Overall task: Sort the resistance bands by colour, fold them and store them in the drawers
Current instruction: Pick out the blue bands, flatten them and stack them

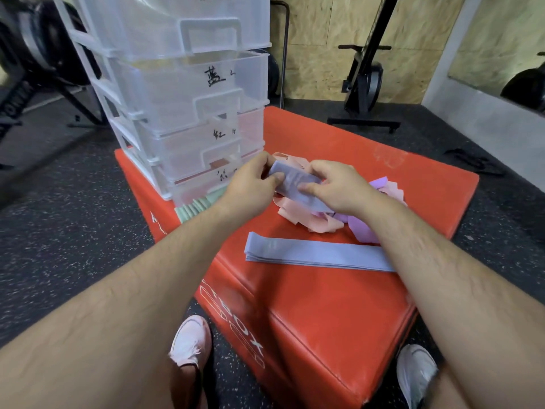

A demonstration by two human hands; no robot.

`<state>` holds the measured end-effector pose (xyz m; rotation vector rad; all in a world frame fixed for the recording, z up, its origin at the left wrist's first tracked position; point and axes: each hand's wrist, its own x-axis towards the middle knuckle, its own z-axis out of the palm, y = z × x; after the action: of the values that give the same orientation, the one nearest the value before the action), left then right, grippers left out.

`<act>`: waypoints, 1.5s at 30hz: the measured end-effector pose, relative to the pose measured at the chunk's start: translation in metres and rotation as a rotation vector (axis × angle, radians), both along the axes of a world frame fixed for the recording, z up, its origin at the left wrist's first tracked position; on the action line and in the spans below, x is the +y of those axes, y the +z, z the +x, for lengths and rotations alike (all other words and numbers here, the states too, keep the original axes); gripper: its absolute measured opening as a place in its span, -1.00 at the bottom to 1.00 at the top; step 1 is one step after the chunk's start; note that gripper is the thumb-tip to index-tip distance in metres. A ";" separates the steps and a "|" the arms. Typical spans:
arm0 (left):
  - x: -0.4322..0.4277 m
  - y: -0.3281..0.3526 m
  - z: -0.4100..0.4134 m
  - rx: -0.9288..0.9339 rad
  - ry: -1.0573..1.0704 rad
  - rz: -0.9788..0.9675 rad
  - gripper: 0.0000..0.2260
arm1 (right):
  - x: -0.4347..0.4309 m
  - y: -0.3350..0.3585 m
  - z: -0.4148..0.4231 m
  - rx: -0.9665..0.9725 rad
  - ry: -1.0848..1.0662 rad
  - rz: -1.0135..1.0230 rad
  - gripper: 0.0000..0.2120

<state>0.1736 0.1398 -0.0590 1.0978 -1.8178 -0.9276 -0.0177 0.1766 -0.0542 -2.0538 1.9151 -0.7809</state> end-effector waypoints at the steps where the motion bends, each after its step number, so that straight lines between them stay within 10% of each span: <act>1: 0.000 0.001 0.002 0.002 0.007 0.000 -0.80 | 0.002 0.001 -0.003 0.038 -0.011 0.017 -0.81; 14: 0.002 0.025 0.033 0.370 0.070 0.060 -0.83 | 0.029 -0.001 -0.084 0.316 -0.236 0.064 -0.87; 23: 0.007 0.010 0.032 0.309 0.080 0.318 -0.88 | 0.088 0.022 -0.111 -0.722 -0.214 0.269 -0.81; 27: 0.017 -0.002 0.030 0.263 0.073 0.438 -0.84 | 0.108 0.015 -0.113 -0.881 -0.228 0.333 -0.61; 38: 0.037 -0.050 0.033 -0.150 0.188 0.390 -0.86 | 0.125 -0.026 -0.111 -0.829 -0.330 0.403 -0.75; 45: 0.038 -0.067 0.038 -0.300 0.203 0.302 -0.85 | 0.122 -0.047 -0.108 -0.273 -0.415 0.295 -0.75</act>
<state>0.2117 0.1781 -0.1264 1.6537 -1.7928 -0.9753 -0.1257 0.2984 -0.1012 -1.3253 2.1651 -0.7574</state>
